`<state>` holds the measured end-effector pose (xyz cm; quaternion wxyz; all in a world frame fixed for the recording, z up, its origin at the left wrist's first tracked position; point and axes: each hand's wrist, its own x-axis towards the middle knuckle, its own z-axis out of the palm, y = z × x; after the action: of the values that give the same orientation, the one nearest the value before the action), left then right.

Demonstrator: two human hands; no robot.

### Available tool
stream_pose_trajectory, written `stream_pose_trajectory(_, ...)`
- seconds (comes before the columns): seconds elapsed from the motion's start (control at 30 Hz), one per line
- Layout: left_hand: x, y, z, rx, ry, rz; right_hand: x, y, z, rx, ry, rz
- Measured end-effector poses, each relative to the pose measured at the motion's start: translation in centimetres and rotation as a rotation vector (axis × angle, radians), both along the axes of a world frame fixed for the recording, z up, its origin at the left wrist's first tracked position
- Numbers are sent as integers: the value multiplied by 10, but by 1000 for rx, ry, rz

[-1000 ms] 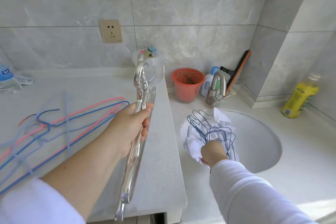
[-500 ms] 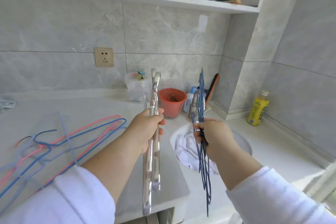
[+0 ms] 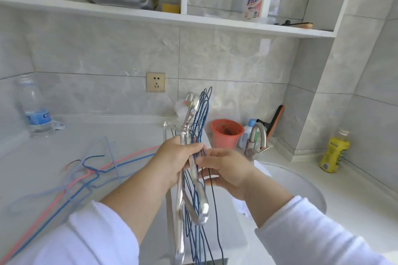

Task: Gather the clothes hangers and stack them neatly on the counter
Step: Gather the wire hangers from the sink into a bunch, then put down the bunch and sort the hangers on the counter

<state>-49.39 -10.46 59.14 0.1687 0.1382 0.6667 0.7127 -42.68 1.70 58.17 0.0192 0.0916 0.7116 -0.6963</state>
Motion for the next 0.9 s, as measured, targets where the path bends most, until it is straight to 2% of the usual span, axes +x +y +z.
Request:
stream_pose_trajectory(0.07, 4, -1, 0, -13, 25, 11, -4, 5, 5, 73, -53, 24)
stream_pose_trajectory(0.13, 6, 1, -2, 9, 15, 25, -9, 13, 10, 89, -89, -42)
stream_pose_trajectory(0.2, 7, 3, -2, 38, 18, 9, -16, 21, 11, 6, -86, -99)
stream_pose_trajectory(0.3, 11, 10, -2, -11, 80, -98, -24, 16, 11, -121, -66, 39)
stream_pose_trajectory(0.37, 13, 15, -1, -179, 236, -142, -29, 3, 10, -151, -15, -4)
stream_pose_trajectory(0.43, 11, 18, -2, -446, 393, -102, -36, -3, 6, -214, 37, -149)
stream_pose_trajectory(0.5, 11, 17, 0, -667, 459, -80, -40, -4, 4, -254, 92, -233)
stream_pose_trajectory(0.67, 14, 11, -2, -854, 375, -93, -46, -8, 1, -120, 106, -173)
stream_pose_trajectory(0.77, 9, 5, -6, -1189, 628, 35, -51, -11, 2, -139, 67, -154)
stream_pose_trajectory(0.83, 6, 1, -8, -1222, 790, 166, -56, -12, 0, -147, 42, -150)
stream_pose_trajectory(0.9, 3, -4, -10, -1110, 835, 219, -62, -14, 0, -146, 26, -162)
